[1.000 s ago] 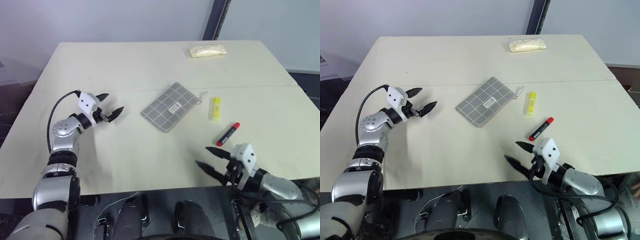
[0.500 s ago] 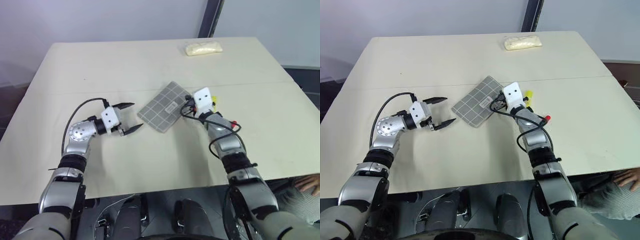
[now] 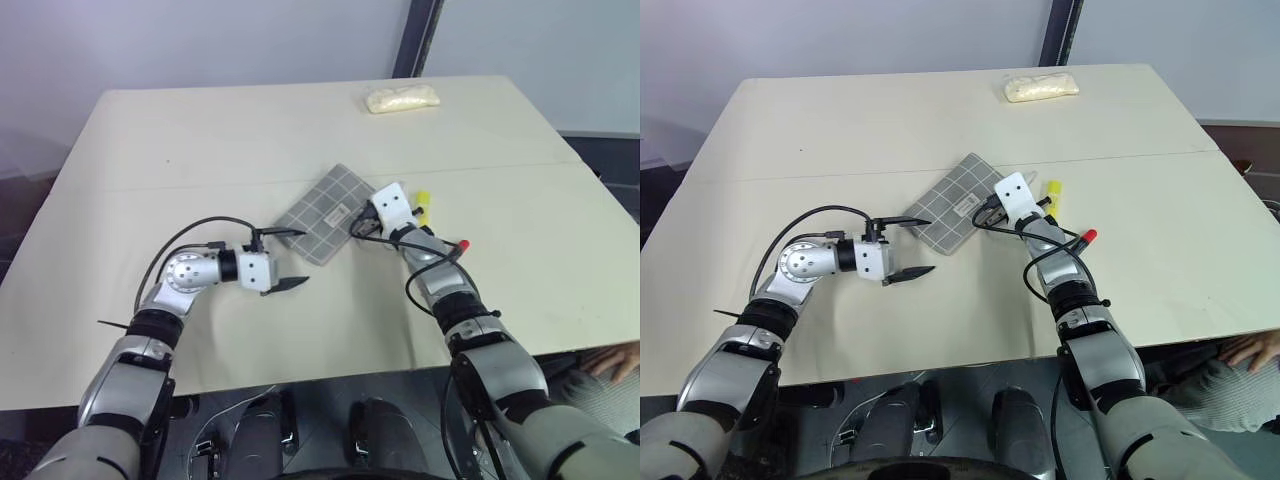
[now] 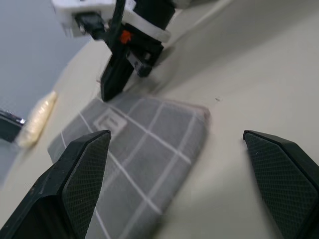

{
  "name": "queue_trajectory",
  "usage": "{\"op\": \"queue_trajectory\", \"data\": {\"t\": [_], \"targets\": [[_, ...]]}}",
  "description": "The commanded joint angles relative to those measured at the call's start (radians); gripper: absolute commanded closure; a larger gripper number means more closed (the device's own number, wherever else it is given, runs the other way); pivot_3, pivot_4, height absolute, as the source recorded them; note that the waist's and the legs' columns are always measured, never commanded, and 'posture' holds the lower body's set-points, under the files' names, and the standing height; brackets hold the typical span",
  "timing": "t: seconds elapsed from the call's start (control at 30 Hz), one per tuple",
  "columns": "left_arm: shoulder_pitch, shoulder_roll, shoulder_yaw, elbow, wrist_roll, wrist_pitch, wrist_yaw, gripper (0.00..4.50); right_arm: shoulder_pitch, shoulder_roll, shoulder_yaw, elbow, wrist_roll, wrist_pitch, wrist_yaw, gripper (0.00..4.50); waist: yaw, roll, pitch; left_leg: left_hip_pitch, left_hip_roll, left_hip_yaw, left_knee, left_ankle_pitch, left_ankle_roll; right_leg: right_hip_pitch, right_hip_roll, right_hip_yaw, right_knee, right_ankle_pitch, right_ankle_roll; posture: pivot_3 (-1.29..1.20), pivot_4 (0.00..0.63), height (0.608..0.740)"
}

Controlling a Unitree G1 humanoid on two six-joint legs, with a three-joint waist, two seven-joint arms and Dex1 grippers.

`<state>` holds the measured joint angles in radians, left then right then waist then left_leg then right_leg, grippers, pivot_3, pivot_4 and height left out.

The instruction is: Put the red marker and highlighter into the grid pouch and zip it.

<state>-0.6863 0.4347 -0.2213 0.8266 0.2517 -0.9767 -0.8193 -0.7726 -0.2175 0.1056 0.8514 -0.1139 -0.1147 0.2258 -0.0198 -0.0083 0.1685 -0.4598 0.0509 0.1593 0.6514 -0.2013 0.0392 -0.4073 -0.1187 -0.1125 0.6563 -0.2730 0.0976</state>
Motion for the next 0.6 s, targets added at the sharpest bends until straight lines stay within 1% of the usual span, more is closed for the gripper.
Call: {"op": "queue_trajectory", "data": {"t": [0.03, 0.17, 0.23, 0.27, 0.33, 0.4, 0.53, 0.57, 0.6], "targets": [[-0.051, 0.007, -0.061, 0.049, 0.174, -0.008, 0.171, 0.0, 0.026, 0.009, -0.003, -0.05, 0.01, 0.013, 0.027, 4.45, 0.001, 0.0, 0.0, 0.0, 0.0, 0.0, 0.0, 0.0, 0.0, 0.0, 0.0, 0.0, 0.0, 0.0, 0.0, 0.0, 0.15, 0.74], [-0.114, -0.005, -0.129, 0.121, 0.276, 0.023, 0.287, 0.0, 0.035, 0.01, -0.013, -0.086, 0.014, 0.028, 0.03, 4.45, 0.001, 0.0, 0.0, 0.001, 0.0, 0.0, 0.0, 0.0, 0.0, 0.0, 0.0, 0.0, 0.001, 0.0, 0.0, 0.0, 0.15, 0.74], [-0.132, -0.027, -0.139, 0.156, 0.261, 0.057, 0.292, 0.0, 0.037, 0.01, -0.009, -0.097, 0.008, 0.033, 0.032, 4.45, 0.003, 0.0, 0.0, 0.001, 0.0, 0.0, 0.0, 0.0, 0.001, 0.0, 0.0, 0.0, 0.002, 0.0, 0.0, 0.0, 0.15, 0.74], [-0.135, -0.034, -0.145, 0.17, 0.245, 0.06, 0.271, 0.25, 0.04, 0.012, -0.009, -0.104, 0.01, 0.036, 0.036, 4.49, 0.003, 0.001, 0.0, 0.001, 0.0, 0.0, 0.0, 0.001, 0.001, 0.0, 0.0, 0.0, 0.002, 0.0, 0.0, 0.0, 0.15, 0.74], [-0.13, -0.046, -0.141, 0.185, 0.203, 0.07, 0.235, 0.8, 0.045, 0.015, -0.014, -0.12, 0.016, 0.045, 0.039, 4.5, 0.001, 0.001, -0.001, 0.001, 0.0, 0.0, 0.0, 0.0, 0.002, 0.0, 0.0, 0.0, 0.002, 0.0, 0.0, 0.0, 0.15, 0.74], [-0.123, -0.051, -0.131, 0.189, 0.175, 0.086, 0.221, 1.73, 0.052, 0.014, -0.014, -0.136, 0.016, 0.053, 0.043, 4.5, 0.001, 0.001, -0.001, 0.001, 0.0, 0.0, 0.0, 0.001, 0.002, -0.001, 0.0, 0.0, 0.003, 0.0, 0.0, 0.0, 0.15, 0.74], [-0.099, -0.06, -0.102, 0.178, 0.098, 0.144, 0.174, 3.8, 0.068, 0.012, -0.018, -0.166, 0.019, 0.065, 0.049, 4.5, 0.0, 0.002, -0.001, 0.001, 0.0, 0.0, 0.0, 0.001, 0.001, -0.001, 0.0, 0.0, 0.003, 0.0, 0.0, 0.0, 0.15, 0.74], [-0.089, -0.064, -0.096, 0.171, 0.066, 0.167, 0.134, 4.2, 0.071, 0.013, -0.021, -0.172, 0.021, 0.068, 0.049, 4.5, -0.001, 0.002, -0.001, 0.001, 0.0, -0.001, 0.0, 0.001, 0.001, -0.001, 0.0, 0.0, 0.003, 0.0, 0.0, 0.0, 0.15, 0.74], [-0.082, -0.064, -0.092, 0.161, 0.048, 0.181, 0.115, 4.38, 0.074, 0.014, -0.022, -0.177, 0.022, 0.07, 0.049, 4.5, -0.002, 0.003, -0.002, 0.001, 0.0, -0.001, 0.0, 0.001, 0.002, -0.001, 0.0, 0.0, 0.003, 0.0, 0.0, 0.0, 0.15, 0.74]]}}
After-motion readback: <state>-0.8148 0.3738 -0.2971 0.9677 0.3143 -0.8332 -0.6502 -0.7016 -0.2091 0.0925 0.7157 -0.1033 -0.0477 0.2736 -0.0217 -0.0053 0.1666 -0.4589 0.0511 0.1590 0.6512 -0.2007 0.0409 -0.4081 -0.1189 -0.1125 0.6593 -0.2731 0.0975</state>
